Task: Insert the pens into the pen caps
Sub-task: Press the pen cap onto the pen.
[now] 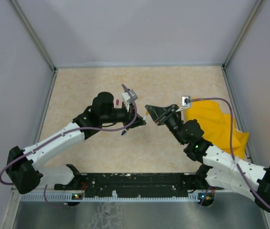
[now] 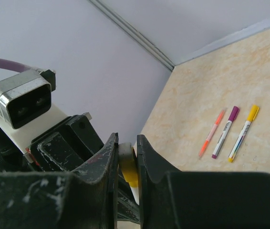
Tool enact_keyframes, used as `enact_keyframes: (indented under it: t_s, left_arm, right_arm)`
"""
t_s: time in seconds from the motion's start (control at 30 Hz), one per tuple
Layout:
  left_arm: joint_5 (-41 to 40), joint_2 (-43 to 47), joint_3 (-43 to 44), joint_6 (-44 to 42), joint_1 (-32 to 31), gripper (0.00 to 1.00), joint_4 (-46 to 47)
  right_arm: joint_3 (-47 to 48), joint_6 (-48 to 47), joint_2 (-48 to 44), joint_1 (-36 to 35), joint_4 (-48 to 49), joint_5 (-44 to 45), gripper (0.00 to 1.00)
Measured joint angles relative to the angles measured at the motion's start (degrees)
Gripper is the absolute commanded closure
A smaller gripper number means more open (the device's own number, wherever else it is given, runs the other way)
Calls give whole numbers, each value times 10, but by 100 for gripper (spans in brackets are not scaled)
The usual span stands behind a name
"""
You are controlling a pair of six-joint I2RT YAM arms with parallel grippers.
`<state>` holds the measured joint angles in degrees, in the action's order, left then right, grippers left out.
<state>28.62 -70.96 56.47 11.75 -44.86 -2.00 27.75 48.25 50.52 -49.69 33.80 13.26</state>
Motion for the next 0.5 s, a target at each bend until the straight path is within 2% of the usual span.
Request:
enact_keyframes:
  t_s: [0.13,0.37,0.5]
  left_arm:
    - [4,0,5,0,-3,100,2]
    - [15,0,33,-6,-4,100,38]
    - [16,0,38,-12,-3,100,67]
  right_arm:
    - [14,-10,-24,-5,-42,15,100]
    - [104,-69,-37,-1,-136,14,100]
    - [150,-99,-36,15,-179,-11,93]
